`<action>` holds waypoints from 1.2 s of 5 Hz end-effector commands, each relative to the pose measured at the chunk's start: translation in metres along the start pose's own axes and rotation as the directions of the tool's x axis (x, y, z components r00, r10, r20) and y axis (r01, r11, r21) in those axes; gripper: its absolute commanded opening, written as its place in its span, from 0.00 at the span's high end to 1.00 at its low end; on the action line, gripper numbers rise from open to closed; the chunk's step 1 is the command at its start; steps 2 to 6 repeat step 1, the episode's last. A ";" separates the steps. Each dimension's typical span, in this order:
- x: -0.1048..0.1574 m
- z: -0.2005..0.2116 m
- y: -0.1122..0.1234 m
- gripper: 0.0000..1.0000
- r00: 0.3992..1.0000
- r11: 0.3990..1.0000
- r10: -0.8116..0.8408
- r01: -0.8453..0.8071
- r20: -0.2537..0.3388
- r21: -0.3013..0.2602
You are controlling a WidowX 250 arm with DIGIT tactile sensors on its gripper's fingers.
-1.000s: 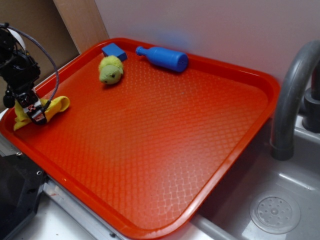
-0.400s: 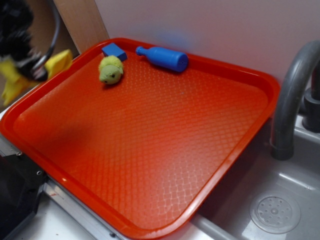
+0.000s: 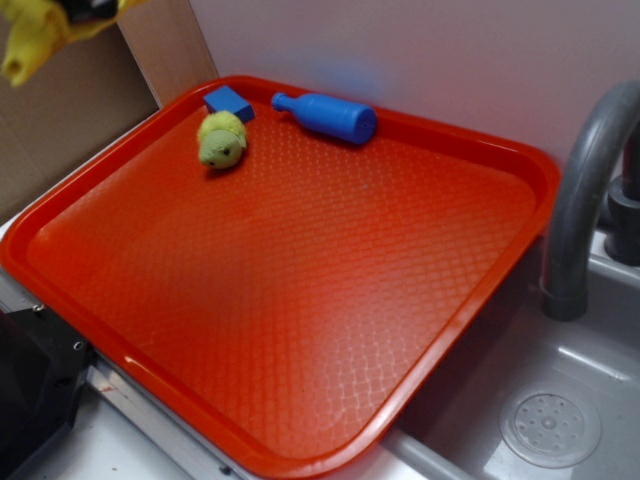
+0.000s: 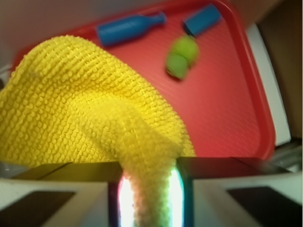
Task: Grab the yellow cloth.
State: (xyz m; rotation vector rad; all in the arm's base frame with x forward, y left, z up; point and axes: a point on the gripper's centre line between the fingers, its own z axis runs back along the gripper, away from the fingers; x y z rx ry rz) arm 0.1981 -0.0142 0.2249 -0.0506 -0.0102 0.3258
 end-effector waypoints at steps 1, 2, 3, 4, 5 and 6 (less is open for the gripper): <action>0.013 0.009 -0.004 1.00 0.998 0.999 0.046 -0.046 0.046 -0.011; 0.013 0.009 -0.004 1.00 0.998 0.999 0.046 -0.046 0.046 -0.011; 0.013 0.009 -0.004 1.00 0.998 0.999 0.046 -0.046 0.046 -0.011; 0.013 0.009 -0.004 1.00 0.998 0.999 0.046 -0.046 0.046 -0.011; 0.013 0.009 -0.004 1.00 0.998 0.999 0.046 -0.046 0.046 -0.011; 0.013 0.009 -0.004 1.00 0.998 0.999 0.046 -0.046 0.046 -0.011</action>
